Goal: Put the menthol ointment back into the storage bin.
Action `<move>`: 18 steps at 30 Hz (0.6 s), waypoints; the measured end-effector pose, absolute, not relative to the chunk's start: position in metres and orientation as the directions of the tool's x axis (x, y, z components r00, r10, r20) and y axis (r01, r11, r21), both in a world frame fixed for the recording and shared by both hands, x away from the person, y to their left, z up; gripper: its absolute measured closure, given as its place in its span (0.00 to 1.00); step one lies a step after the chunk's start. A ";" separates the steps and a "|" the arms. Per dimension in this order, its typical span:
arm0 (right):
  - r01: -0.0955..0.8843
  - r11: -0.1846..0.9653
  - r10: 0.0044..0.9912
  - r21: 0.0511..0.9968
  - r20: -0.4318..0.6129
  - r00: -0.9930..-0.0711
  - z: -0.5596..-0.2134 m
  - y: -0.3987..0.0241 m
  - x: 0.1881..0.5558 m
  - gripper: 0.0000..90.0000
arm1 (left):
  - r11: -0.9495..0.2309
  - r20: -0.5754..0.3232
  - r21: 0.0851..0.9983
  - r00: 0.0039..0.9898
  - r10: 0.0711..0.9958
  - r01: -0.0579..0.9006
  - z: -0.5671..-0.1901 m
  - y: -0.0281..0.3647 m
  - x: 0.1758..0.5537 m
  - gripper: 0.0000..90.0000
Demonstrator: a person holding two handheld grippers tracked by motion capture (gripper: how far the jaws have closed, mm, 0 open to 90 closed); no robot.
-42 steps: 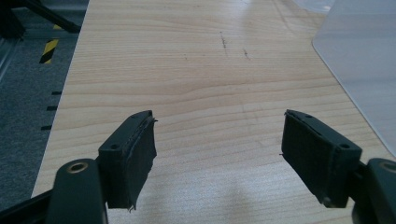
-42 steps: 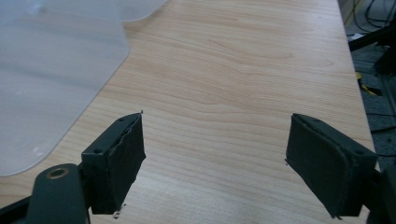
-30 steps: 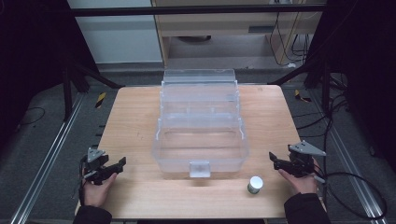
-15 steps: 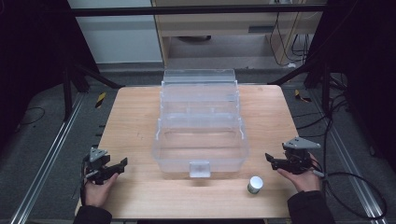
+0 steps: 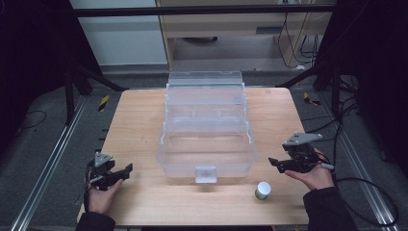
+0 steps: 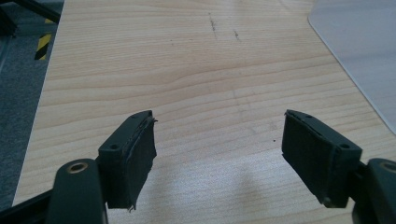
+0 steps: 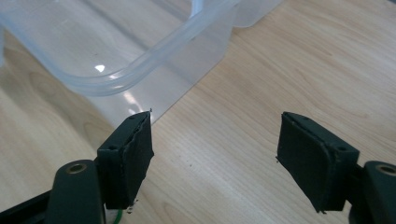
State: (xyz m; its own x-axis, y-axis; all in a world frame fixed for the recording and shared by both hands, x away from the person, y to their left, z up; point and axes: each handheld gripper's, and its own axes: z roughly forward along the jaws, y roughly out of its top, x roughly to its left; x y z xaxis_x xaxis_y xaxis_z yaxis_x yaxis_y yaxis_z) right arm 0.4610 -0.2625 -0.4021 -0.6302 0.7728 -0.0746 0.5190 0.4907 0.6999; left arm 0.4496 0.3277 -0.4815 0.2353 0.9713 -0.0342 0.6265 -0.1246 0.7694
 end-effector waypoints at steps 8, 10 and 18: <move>0.513 0.556 0.720 0.654 -0.071 -0.690 -0.390 -0.256 0.460 0.30 | -0.138 -0.027 0.768 0.247 0.969 0.626 -0.481 0.325 0.448 0.28; 0.505 0.575 0.701 0.644 -0.069 -0.710 -0.385 -0.255 0.459 0.30 | -0.141 -0.026 0.765 0.249 0.968 0.628 -0.481 0.324 0.448 0.28; 0.478 0.655 0.619 0.585 -0.052 -0.783 -0.370 -0.244 0.452 0.29 | -0.152 -0.022 0.764 0.261 0.965 0.627 -0.481 0.321 0.448 0.30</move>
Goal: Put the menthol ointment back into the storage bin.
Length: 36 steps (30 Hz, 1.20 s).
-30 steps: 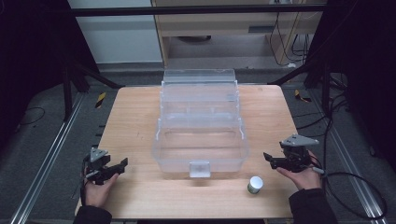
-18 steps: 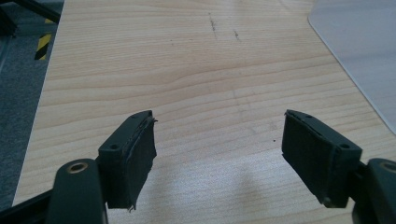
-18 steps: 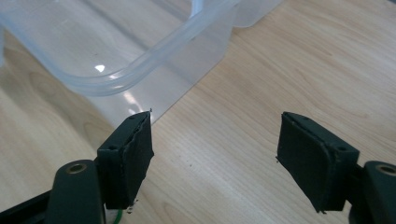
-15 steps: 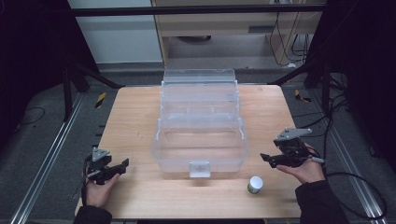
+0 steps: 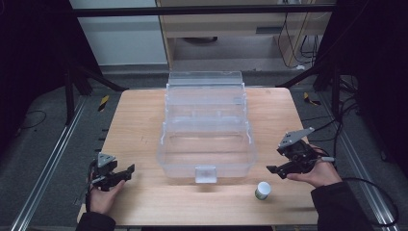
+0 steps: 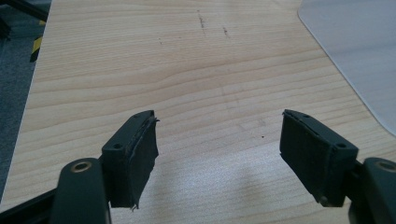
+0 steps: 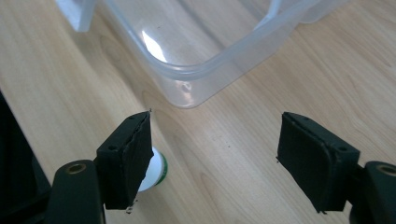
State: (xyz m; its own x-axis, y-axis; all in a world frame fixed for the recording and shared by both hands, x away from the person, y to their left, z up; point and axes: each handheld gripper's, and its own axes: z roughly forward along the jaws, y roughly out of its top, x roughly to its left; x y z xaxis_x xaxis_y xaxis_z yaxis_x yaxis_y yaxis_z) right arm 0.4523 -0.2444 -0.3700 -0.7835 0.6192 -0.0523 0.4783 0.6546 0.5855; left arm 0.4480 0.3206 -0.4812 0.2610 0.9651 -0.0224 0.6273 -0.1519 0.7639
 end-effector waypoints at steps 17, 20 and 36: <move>0.423 0.800 0.479 0.426 -0.029 -0.877 -0.379 -0.222 0.446 0.32 | -0.166 -0.018 0.758 0.275 0.961 0.630 -0.482 0.318 0.448 0.33; 0.403 0.825 0.447 0.397 -0.022 -0.894 -0.382 -0.218 0.444 0.33 | -0.168 -0.017 0.758 0.277 0.961 0.630 -0.482 0.318 0.448 0.33; 0.329 0.896 0.345 0.297 0.000 -0.939 -0.398 -0.204 0.439 0.38 | -0.175 -0.013 0.757 0.281 0.960 0.630 -0.482 0.318 0.449 0.33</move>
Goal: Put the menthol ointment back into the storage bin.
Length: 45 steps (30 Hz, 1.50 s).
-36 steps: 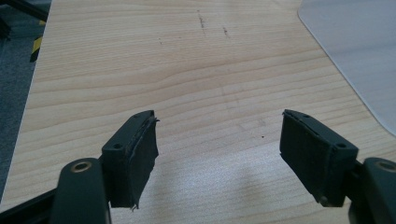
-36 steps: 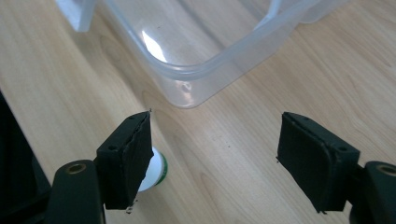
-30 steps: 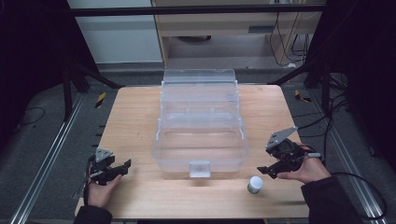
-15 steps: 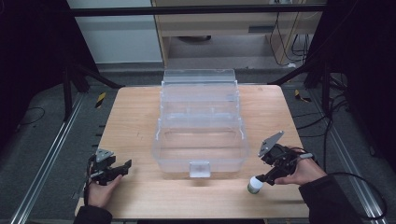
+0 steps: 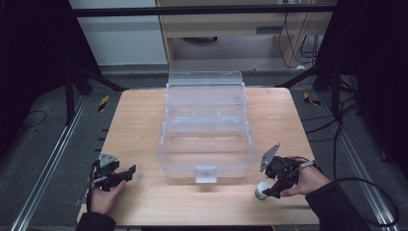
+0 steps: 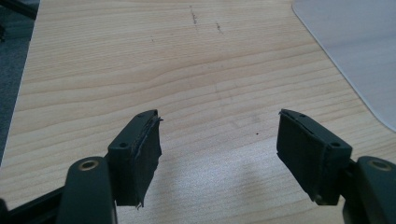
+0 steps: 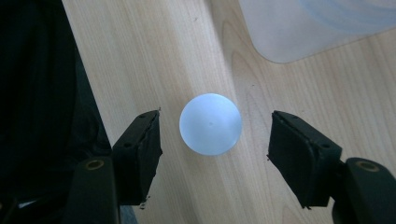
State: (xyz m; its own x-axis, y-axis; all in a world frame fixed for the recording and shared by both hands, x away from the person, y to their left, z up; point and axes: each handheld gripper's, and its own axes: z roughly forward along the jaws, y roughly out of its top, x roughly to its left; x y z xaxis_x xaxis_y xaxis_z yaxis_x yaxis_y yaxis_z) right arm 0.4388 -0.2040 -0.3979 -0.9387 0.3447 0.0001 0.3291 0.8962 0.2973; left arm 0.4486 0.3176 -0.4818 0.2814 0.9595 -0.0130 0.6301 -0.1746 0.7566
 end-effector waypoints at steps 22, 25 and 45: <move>0.257 0.954 0.261 0.156 -0.002 -0.965 -0.431 -0.186 0.444 0.47 | -0.178 -0.010 0.755 0.282 0.959 0.631 -0.482 0.318 0.449 0.33; 0.259 0.954 0.263 0.149 -0.003 -0.965 -0.433 -0.185 0.445 0.48 | -0.178 -0.009 0.755 0.282 0.960 0.631 -0.482 0.318 0.449 0.33; 0.273 0.954 0.276 0.126 -0.007 -0.961 -0.435 -0.184 0.448 0.56 | -0.178 -0.009 0.755 0.282 0.959 0.631 -0.482 0.319 0.449 0.33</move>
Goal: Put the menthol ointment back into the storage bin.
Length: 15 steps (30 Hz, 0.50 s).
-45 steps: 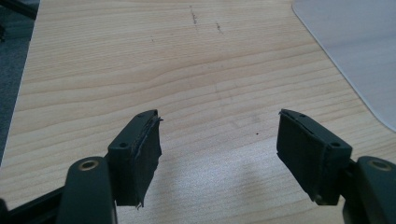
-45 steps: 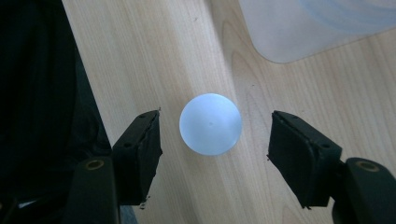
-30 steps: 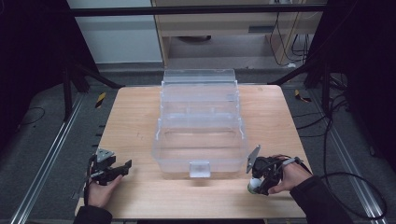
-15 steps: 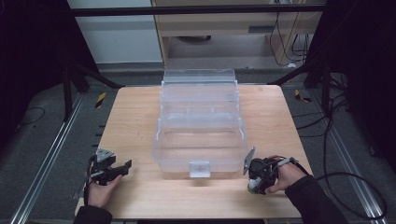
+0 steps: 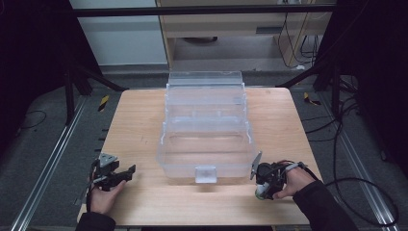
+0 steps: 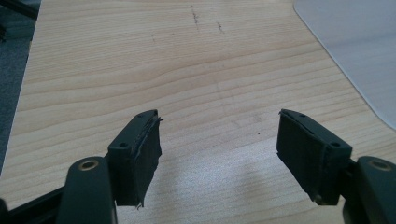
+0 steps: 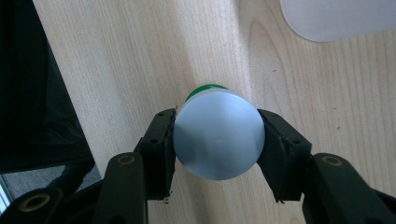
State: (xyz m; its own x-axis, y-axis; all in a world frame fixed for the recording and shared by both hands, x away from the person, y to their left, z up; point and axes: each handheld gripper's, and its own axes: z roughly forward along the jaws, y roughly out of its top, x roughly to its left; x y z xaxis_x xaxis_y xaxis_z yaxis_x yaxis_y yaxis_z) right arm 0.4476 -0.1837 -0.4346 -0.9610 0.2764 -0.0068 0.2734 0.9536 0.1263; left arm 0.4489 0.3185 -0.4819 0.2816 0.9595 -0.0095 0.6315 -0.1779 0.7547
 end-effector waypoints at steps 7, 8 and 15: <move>0.302 0.940 0.308 0.158 -0.011 -0.951 -0.415 -0.188 0.445 0.56 | -0.177 -0.011 0.755 0.282 0.959 0.632 -0.482 0.319 0.449 0.33; 0.302 0.940 0.308 0.158 -0.011 -0.951 -0.415 -0.188 0.445 0.56 | -0.177 -0.011 0.755 0.282 0.959 0.632 -0.482 0.319 0.449 0.33; 0.330 0.921 0.339 0.209 -0.010 -0.941 -0.384 -0.195 0.443 0.56 | -0.177 -0.011 0.753 0.282 0.959 0.633 -0.482 0.319 0.449 0.33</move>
State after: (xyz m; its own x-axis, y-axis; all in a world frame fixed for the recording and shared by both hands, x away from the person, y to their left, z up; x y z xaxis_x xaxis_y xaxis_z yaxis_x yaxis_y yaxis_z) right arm 0.4432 -0.1948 -0.3839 -0.9407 0.3391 -0.0095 0.3298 0.9206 0.2089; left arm 0.4489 0.3186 -0.4819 0.2818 0.9594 -0.0112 0.6333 -0.1772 0.7533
